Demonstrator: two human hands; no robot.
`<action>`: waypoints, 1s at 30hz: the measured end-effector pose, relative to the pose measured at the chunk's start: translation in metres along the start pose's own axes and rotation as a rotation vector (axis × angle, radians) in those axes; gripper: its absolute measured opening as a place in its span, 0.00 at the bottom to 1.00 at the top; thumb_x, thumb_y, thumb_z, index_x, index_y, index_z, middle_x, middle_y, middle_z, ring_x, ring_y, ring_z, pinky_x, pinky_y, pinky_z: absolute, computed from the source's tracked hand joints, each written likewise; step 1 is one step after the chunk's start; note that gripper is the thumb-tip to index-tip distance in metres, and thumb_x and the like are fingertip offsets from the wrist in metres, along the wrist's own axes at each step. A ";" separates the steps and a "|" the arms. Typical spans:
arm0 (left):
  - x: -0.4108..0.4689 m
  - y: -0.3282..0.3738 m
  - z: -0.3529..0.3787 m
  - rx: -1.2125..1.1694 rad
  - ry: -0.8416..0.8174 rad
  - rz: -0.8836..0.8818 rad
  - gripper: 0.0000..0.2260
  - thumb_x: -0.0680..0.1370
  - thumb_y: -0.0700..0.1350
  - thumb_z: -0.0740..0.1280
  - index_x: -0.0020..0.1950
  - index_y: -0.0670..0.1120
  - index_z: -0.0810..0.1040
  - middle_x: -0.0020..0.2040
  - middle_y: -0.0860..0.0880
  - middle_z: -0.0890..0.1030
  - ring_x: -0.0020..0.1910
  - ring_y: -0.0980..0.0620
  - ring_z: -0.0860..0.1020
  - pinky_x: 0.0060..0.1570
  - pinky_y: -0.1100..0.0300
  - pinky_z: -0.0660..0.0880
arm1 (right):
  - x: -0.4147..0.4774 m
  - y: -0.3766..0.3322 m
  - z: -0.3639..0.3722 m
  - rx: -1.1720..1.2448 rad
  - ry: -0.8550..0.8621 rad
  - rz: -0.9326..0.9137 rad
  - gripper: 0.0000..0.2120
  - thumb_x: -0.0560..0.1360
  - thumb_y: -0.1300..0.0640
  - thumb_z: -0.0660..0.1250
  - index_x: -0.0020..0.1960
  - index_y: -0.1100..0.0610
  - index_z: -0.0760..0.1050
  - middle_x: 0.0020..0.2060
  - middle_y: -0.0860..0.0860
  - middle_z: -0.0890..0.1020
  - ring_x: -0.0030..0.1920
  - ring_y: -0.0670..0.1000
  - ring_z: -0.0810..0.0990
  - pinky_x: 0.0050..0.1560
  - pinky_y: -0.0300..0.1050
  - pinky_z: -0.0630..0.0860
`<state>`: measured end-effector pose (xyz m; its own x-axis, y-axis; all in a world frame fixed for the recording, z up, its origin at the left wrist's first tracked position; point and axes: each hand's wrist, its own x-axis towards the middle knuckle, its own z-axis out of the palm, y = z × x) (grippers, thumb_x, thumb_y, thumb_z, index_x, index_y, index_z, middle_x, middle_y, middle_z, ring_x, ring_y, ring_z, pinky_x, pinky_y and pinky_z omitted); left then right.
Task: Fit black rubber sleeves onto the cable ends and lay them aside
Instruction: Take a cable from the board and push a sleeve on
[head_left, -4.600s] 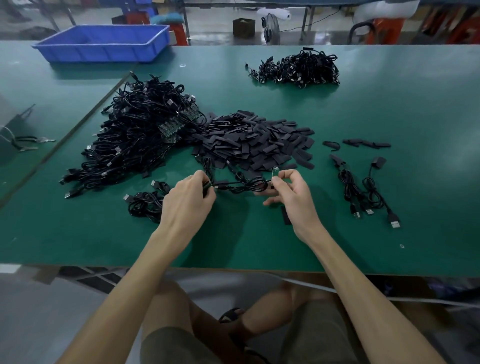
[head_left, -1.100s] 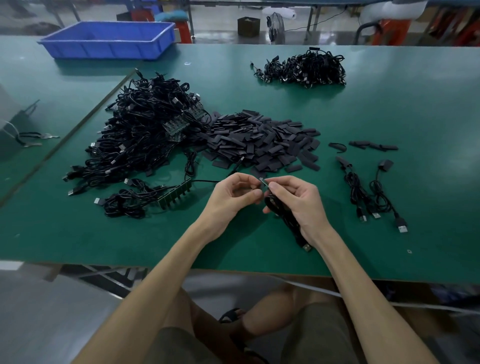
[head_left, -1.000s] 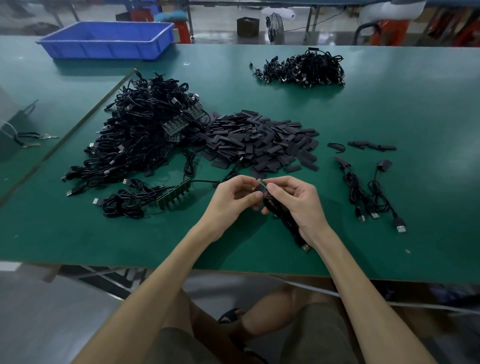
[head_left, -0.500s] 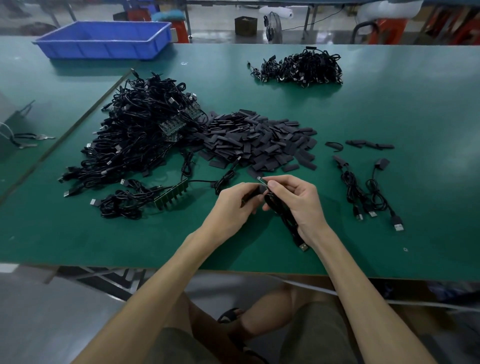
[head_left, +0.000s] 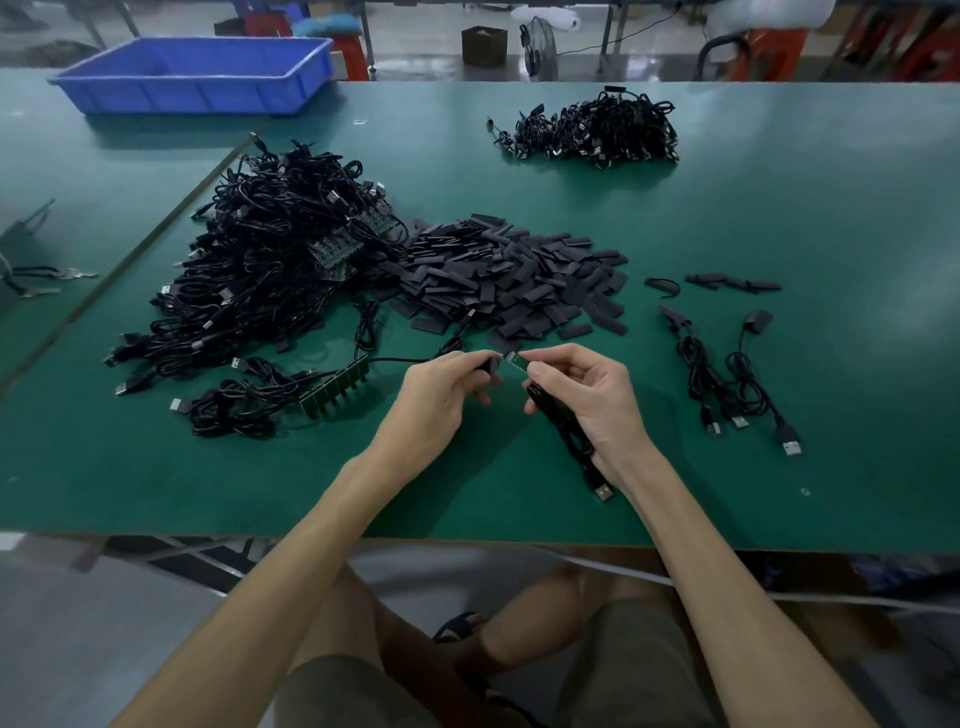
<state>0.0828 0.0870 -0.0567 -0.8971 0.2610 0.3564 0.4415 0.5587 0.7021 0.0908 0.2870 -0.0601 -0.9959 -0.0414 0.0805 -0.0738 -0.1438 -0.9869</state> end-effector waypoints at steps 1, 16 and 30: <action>0.000 -0.002 -0.003 0.020 -0.008 0.011 0.11 0.83 0.32 0.62 0.60 0.39 0.81 0.47 0.51 0.83 0.41 0.60 0.81 0.48 0.72 0.71 | 0.000 0.000 0.000 -0.011 -0.002 -0.002 0.04 0.77 0.62 0.75 0.51 0.57 0.87 0.39 0.55 0.86 0.35 0.53 0.84 0.42 0.41 0.81; -0.011 0.002 -0.008 0.194 -0.038 0.070 0.20 0.77 0.24 0.59 0.65 0.38 0.79 0.52 0.46 0.82 0.43 0.48 0.81 0.51 0.47 0.79 | -0.005 -0.002 0.004 -0.093 -0.034 -0.021 0.07 0.78 0.63 0.73 0.49 0.54 0.87 0.37 0.52 0.85 0.35 0.49 0.82 0.39 0.37 0.79; -0.014 0.010 -0.010 0.318 -0.039 0.121 0.20 0.76 0.25 0.62 0.64 0.41 0.80 0.53 0.47 0.80 0.45 0.55 0.75 0.47 0.54 0.78 | -0.006 -0.002 0.006 -0.193 -0.064 -0.012 0.06 0.78 0.63 0.73 0.49 0.54 0.87 0.36 0.49 0.85 0.37 0.46 0.82 0.42 0.41 0.80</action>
<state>0.0999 0.0811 -0.0489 -0.8410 0.3668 0.3976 0.5234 0.7378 0.4264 0.0973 0.2815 -0.0576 -0.9900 -0.1042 0.0953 -0.1006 0.0468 -0.9938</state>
